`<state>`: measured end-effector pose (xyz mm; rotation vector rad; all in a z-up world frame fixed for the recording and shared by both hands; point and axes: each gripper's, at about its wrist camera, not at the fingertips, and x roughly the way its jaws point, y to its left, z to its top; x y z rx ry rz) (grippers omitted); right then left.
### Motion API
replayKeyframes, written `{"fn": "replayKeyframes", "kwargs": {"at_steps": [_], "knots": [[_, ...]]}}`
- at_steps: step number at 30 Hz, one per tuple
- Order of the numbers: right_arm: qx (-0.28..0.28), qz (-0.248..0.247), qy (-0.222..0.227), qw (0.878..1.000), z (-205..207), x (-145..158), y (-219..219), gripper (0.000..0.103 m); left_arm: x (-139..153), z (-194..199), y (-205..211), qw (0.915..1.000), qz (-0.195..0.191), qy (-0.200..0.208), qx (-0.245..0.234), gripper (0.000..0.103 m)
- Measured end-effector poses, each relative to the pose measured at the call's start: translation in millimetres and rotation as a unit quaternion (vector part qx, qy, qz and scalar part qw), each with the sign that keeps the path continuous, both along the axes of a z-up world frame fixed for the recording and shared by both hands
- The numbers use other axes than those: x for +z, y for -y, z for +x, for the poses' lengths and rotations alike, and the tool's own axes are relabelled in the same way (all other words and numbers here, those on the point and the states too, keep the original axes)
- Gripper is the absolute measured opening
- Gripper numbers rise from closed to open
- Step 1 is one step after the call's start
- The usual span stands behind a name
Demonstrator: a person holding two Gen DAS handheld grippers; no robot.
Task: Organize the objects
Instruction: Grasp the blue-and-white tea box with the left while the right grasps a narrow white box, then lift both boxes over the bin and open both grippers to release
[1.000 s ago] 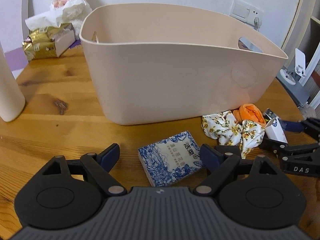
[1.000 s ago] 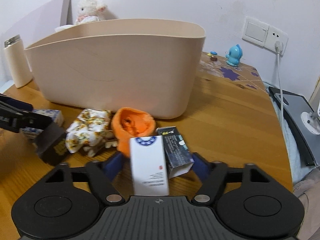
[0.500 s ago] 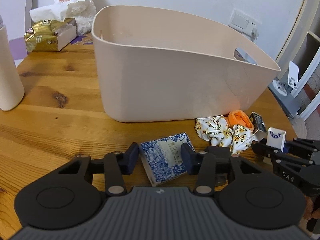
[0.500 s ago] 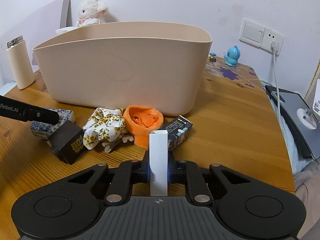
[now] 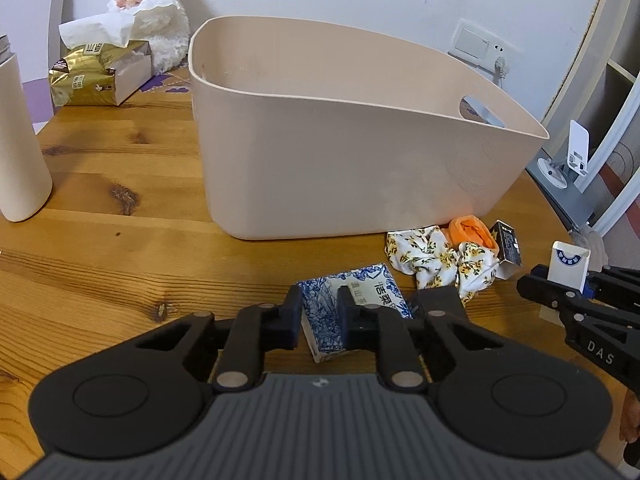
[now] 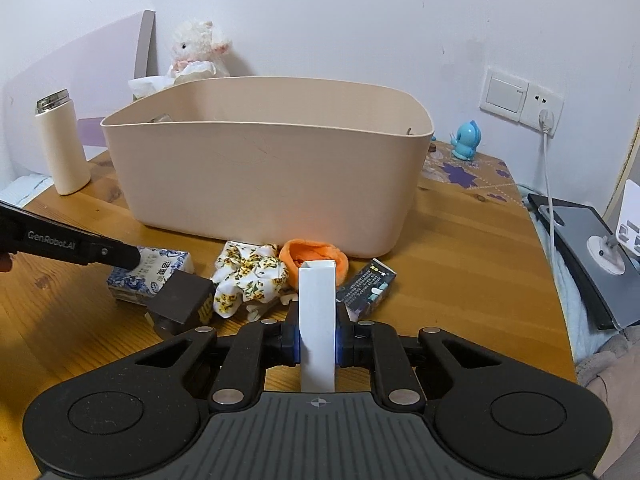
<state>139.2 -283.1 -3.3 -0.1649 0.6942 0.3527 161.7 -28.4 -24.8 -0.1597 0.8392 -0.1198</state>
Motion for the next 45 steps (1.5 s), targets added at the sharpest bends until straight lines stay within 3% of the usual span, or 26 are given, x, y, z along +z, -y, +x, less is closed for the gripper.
{"fn": "replayKeyframes", "kwargs": {"at_steps": [4, 7, 11, 14, 19, 27, 31, 39, 45], "knots": [[-0.003, 0.002, -0.003, 1.000, -2, 0, 0, 0.014, -3, 7, 6, 1.0000, 0.004, -0.009, 0.002, 0.068], [-0.003, 0.003, -0.003, 1.000, -4, -1, 0, 0.014, -7, 13, 15, 0.9997, 0.023, -0.009, -0.004, 0.072], [-0.006, 0.007, -0.002, 1.000, -5, 1, 1, 0.014, -10, 20, 22, 0.9997, 0.025, -0.007, -0.003, 0.072], [-0.006, 0.008, 0.002, 1.000, -8, 4, 1, 0.014, -12, 26, 23, 0.9995, 0.009, -0.027, -0.010, 0.072], [-0.008, 0.011, 0.007, 1.000, -11, 7, 0, 0.014, -14, 23, 35, 0.9987, 0.044, -0.020, -0.017, 0.070], [-0.009, 0.012, 0.020, 1.000, -17, 18, 1, 0.014, -5, 8, 17, 0.9991, 0.032, -0.026, -0.009, 0.068], [-0.011, 0.019, 0.037, 0.999, -18, 32, 1, 0.014, 17, -5, 10, 0.9995, 0.028, -0.003, -0.015, 0.068], [-0.003, 0.033, 0.090, 0.995, -13, 76, -6, 0.014, 81, -24, 2, 0.9961, 0.025, 0.083, -0.019, 0.068], [-0.007, 0.047, 0.124, 0.991, 10, 105, -20, 0.014, 117, -13, 4, 0.9885, 0.053, 0.141, -0.010, 0.068]]}}
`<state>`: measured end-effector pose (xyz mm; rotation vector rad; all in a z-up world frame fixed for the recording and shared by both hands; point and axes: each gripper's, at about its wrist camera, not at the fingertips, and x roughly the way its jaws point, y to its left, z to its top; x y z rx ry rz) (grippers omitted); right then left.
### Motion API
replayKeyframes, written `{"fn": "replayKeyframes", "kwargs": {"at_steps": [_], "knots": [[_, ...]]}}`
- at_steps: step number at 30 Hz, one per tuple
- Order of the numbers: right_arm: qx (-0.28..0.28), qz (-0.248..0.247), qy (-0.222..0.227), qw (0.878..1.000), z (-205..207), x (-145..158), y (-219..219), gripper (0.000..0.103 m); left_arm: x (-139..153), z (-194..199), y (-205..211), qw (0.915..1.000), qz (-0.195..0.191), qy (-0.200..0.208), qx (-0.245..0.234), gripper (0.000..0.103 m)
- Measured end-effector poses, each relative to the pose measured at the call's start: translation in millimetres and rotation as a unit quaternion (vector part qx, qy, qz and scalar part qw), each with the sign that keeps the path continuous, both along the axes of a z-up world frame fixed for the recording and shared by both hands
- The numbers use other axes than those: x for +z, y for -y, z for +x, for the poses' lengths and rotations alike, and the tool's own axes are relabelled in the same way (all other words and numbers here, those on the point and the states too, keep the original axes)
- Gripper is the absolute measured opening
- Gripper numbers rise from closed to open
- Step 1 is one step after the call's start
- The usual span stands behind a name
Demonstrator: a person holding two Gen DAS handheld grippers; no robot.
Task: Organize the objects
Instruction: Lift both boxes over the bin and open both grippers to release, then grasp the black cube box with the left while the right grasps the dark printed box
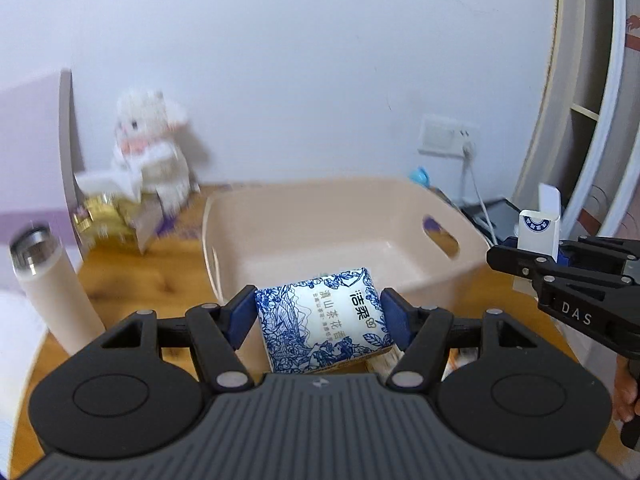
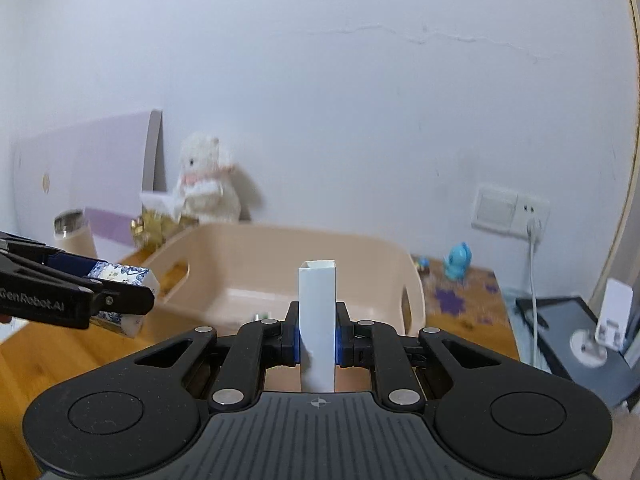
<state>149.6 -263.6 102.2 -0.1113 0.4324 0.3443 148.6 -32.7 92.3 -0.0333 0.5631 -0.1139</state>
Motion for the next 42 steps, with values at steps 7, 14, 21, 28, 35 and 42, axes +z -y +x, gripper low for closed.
{"fn": "replayKeyframes", "kwargs": {"at_steps": [7, 14, 21, 28, 35, 42], "knots": [[-0.007, 0.004, -0.004, 1.000, 45, 3, -17, 0.014, -1, 52, 3, 0.9995, 0.011, -0.003, 0.029, 0.068], [-0.021, -0.012, -0.046, 0.999, 90, -23, -28, 0.014, -38, 104, 7, 0.9960, 0.034, -0.064, 0.053, 0.068], [-0.024, -0.028, -0.070, 0.997, 101, -41, -31, 0.043, -59, 115, 2, 0.9928, 0.058, -0.094, 0.047, 0.069], [-0.036, -0.026, -0.035, 0.998, 74, -19, -12, 0.075, -34, 93, 0, 0.9954, 0.056, -0.065, 0.042, 0.084], [-0.066, -0.042, -0.034, 0.996, 39, -12, 23, 0.089, -14, 48, 7, 0.9973, 0.052, -0.050, 0.014, 0.090], [-0.094, -0.067, -0.060, 0.992, 17, -35, 50, 0.089, -37, 22, 23, 0.9947, 0.049, -0.088, -0.023, 0.090]]}}
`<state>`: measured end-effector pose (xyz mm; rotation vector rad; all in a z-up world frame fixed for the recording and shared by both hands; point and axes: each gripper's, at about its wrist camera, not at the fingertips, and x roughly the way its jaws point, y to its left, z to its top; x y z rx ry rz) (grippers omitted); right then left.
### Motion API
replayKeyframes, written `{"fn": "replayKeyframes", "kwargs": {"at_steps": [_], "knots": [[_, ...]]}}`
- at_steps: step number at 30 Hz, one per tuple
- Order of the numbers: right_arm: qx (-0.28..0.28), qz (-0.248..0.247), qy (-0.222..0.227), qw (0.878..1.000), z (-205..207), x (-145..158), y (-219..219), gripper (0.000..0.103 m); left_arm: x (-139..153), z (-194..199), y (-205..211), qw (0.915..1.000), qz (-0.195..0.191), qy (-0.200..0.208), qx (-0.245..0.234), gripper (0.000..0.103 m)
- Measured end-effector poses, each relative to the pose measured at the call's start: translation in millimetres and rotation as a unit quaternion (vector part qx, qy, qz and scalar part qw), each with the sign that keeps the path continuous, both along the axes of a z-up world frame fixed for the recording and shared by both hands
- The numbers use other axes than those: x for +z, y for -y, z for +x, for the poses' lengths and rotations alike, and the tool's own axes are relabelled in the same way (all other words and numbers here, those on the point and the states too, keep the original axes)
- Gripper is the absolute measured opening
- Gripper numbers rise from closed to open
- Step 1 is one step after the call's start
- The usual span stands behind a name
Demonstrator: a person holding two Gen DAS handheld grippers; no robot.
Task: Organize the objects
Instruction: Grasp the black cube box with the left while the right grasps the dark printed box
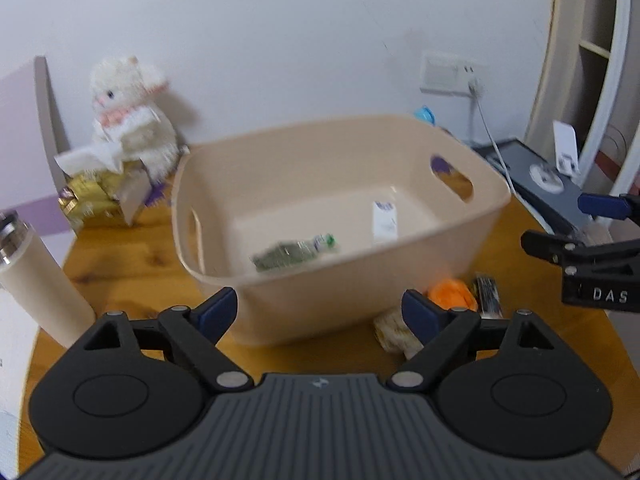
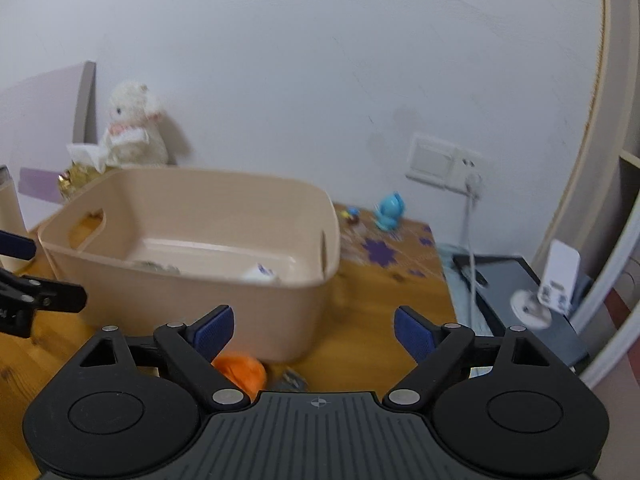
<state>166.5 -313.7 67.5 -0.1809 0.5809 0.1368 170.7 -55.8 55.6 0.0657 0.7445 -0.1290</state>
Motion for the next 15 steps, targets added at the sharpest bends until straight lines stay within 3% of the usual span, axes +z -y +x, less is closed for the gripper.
{"fn": "replayKeyframes", "kwargs": {"at_steps": [15], "knots": [[0.002, -0.018, -0.059, 0.998, 9, -53, -1, 0.089, -57, -6, 27, 0.9967, -0.003, -0.068, -0.046, 0.090]]}}
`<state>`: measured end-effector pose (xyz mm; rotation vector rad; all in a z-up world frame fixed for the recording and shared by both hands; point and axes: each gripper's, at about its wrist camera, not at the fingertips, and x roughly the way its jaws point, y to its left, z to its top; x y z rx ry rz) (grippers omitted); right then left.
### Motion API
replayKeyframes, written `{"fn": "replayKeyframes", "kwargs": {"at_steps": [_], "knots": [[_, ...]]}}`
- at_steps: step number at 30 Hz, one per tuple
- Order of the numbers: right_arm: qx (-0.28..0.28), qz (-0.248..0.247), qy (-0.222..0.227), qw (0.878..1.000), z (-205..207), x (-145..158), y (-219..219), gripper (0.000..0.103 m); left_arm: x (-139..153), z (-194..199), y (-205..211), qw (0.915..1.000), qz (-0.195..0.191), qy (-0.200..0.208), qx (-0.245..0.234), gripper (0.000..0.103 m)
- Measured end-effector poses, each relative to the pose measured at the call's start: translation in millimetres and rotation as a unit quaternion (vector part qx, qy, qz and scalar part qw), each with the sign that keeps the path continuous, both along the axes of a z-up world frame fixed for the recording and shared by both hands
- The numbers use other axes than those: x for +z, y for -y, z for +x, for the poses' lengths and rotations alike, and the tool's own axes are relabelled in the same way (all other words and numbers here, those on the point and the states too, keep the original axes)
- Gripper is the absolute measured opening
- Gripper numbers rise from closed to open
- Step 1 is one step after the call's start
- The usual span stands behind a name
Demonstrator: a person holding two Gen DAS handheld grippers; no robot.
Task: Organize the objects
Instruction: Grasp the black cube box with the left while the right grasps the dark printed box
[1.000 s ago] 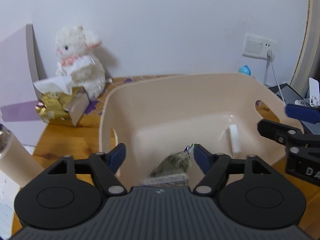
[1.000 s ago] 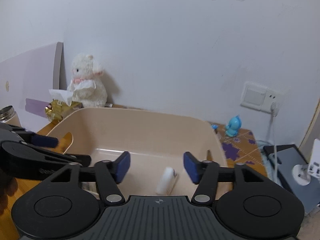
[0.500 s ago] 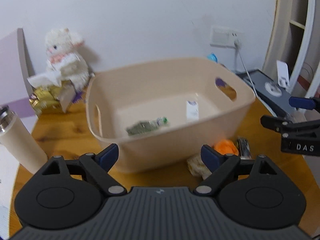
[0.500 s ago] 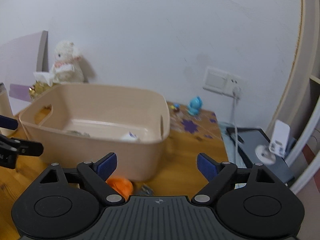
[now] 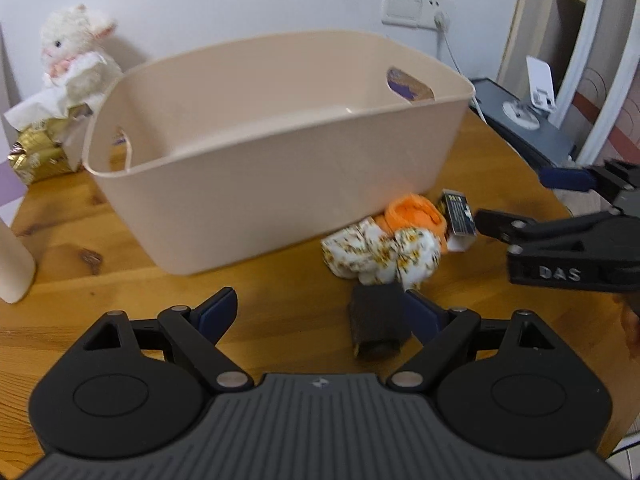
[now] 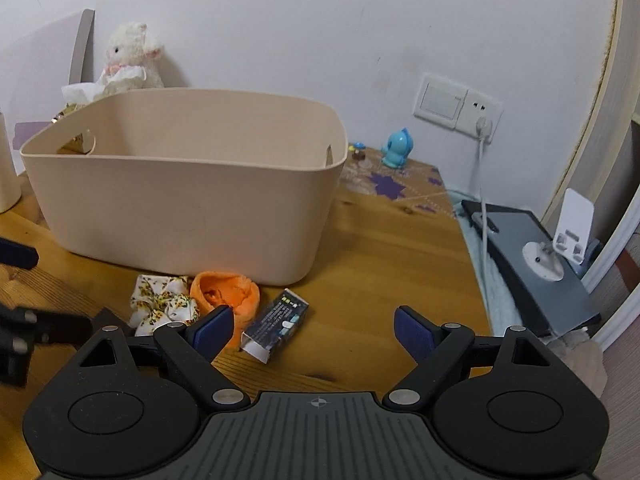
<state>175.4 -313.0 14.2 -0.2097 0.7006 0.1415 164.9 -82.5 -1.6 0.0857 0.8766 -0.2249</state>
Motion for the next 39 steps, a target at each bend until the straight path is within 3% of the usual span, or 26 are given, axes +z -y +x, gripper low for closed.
{"fn": "replayKeyframes", "kwargs": {"at_steps": [6, 11, 21, 24, 26, 29, 32, 37, 39], "knots": [[0.007, 0.005, -0.017, 1.000, 10, -17, -5, 0.086, -15, 7, 4, 0.9995, -0.012, -0.026, -0.014, 0.088], [0.008, 0.005, -0.020, 1.000, 14, -24, -5, 0.080, -22, 13, 8, 0.9989, -0.013, -0.039, -0.025, 0.079], [0.013, -0.003, -0.036, 0.999, 19, -37, -5, 0.061, -32, 16, 4, 0.9976, -0.025, -0.056, -0.033, 0.054], [0.014, -0.004, -0.038, 0.999, 20, -38, -7, 0.045, -31, 16, 2, 0.9973, -0.030, -0.056, -0.037, 0.038], [0.015, -0.002, -0.042, 0.999, 20, -40, -8, 0.037, -32, 16, 2, 0.9973, -0.031, -0.055, -0.038, 0.037], [0.012, -0.003, -0.044, 0.999, 21, -41, -8, 0.037, -32, 15, 2, 0.9974, -0.030, -0.051, -0.040, 0.037], [0.008, 0.011, -0.044, 0.999, 22, -39, -6, 0.041, -31, 15, 1, 0.9974, -0.033, -0.053, -0.037, 0.040], [0.008, 0.021, -0.038, 0.999, 22, -36, -9, 0.051, -27, 17, 4, 0.9982, -0.035, -0.037, -0.031, 0.061], [0.009, 0.028, -0.038, 0.999, 23, -36, -10, 0.052, -27, 20, 6, 0.9982, -0.039, -0.033, -0.031, 0.061]]}}
